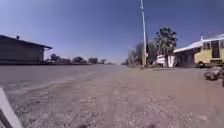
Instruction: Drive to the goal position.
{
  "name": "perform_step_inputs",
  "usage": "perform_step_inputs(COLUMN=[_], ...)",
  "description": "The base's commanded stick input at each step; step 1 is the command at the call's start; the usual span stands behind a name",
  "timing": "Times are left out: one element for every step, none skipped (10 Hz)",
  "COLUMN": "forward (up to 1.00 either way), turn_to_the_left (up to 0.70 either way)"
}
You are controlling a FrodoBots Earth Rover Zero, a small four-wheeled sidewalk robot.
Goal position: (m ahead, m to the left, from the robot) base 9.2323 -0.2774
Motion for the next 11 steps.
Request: perform_step_inputs(forward=[0.70,0.70,0.70,0.70,0.70,0.70,0.70,0.70,0.70,0.70,0.70], turn_to_the_left=[0.00,0.00,0.00,0.00,0.00,0.00,0.00,0.00,0.00,0.00,0.00])
